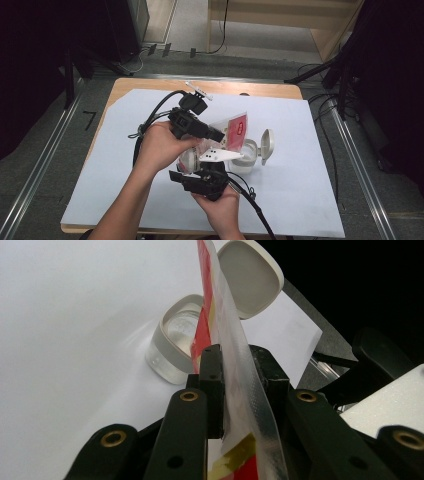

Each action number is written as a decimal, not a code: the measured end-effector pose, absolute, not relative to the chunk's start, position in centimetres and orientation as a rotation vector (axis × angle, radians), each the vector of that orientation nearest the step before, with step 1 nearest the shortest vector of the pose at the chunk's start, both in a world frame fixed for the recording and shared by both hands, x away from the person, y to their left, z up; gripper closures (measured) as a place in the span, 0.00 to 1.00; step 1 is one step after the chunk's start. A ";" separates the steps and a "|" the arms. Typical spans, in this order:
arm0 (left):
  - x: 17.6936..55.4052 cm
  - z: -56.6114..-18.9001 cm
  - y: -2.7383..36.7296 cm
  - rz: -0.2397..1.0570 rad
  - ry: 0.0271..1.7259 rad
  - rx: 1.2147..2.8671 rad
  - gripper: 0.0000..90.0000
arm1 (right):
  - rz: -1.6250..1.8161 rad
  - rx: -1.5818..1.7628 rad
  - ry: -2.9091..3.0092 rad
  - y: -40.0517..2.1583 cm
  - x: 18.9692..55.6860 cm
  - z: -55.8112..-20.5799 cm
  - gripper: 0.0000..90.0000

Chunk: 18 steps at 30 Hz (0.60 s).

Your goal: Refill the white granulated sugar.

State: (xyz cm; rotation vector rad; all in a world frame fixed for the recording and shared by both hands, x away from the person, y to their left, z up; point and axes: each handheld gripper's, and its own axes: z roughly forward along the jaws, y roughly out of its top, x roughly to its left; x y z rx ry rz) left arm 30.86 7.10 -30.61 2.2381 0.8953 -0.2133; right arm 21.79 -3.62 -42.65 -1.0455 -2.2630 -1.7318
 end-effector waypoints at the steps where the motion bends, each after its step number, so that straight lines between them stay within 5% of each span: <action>1: 30.8 -30.6 7.1 -0.209 0.893 2.237 0.87 | -1.732 -1.046 -2.262 -3.6 21.8 -42.6 0.70; 18: 30.6 -30.5 6.9 -0.184 0.893 2.240 0.88 | -1.752 -1.034 -2.259 -3.6 21.9 -42.8 0.70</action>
